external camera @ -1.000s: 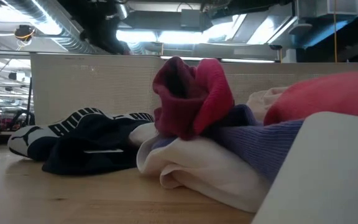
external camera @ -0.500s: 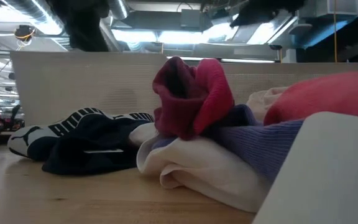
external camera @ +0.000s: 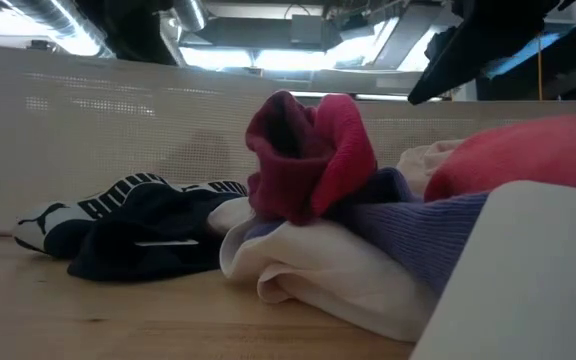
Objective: Sort clothes
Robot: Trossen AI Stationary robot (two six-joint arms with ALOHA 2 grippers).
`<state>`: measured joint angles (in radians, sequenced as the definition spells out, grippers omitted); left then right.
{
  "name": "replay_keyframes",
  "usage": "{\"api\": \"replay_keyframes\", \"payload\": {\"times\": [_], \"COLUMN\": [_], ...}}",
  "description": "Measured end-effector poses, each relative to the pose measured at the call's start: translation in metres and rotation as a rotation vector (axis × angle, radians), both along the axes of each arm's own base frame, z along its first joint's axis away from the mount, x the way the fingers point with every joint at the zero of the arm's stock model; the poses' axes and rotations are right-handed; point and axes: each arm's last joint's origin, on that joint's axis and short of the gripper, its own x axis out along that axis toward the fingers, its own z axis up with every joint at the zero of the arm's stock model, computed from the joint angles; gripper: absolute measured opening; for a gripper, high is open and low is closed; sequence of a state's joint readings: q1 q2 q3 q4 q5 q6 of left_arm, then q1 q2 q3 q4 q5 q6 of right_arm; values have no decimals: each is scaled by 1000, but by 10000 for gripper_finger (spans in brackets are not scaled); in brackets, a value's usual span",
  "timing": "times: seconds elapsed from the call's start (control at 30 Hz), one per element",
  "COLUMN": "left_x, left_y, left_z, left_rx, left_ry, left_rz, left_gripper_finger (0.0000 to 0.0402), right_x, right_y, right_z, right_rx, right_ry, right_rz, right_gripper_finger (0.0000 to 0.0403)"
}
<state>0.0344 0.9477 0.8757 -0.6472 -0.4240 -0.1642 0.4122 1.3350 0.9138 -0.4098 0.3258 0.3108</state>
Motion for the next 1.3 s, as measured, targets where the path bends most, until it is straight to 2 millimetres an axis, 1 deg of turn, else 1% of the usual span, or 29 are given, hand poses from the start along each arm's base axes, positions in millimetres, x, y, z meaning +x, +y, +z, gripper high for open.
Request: {"api": "replay_keyframes", "payload": {"times": [0.07, 0.13, 0.2, 0.3, 0.37, 0.43, 0.53, 0.6, 0.7, 0.83, 0.93, 1.0, 1.2, 1.3], "left_x": [-3, -4, -5, -8, -10, -9, -8, -7, -4, -1, 1, 2, 0, -1], "left_y": [2, 3, 0, -11, -21, -31, -47, -56, -67, -76, -79, -80, -75, -69], "left_z": [4, 10, 23, 43, 47, 46, 35, 23, 5, -19, -36, -44, -64, -71], "left_rx": [36, 57, 78, 73, 22, -57, -147, -188, -241, -270, -296, -304, -237, -170], "left_ry": [-22, -83, -179, -336, -379, -384, -301, -225, -135, -54, -2, 19, 76, 85], "left_rz": [29, 42, 13, -116, -261, -374, -446, -464, -430, -377, -345, -325, -260, -198], "left_gripper_finger": [208, 208, 208, 208, 208, 208, 208, 208, 208, 208, 208, 208, 208, 208], "right_x": [-1, -2, -4, -8, -11, -14, -21, -25, -32, -45, -55, -59, -68, -72], "right_y": [0, -1, -1, -1, -2, -2, 4, 9, 17, 18, 14, 11, 7, 5], "right_z": [-1, -2, -3, -6, -9, -12, -16, -16, -18, -22, -25, -30, -62, -71], "right_rx": [-9, -7, 8, 60, 99, 139, 200, 225, 248, 173, 101, 84, 105, 98], "right_ry": [13, 25, 51, 112, 162, 220, 294, 314, 352, 409, 462, 481, 533, 544], "right_rz": [-1, 4, 0, -12, -37, -65, -78, -86, -114, -212, -299, -327, -294, -294], "right_gripper_finger": [241, 241, 241, 241, 241, 241, 241, 241, 241, 241, 241, 241, 241, 241]}}
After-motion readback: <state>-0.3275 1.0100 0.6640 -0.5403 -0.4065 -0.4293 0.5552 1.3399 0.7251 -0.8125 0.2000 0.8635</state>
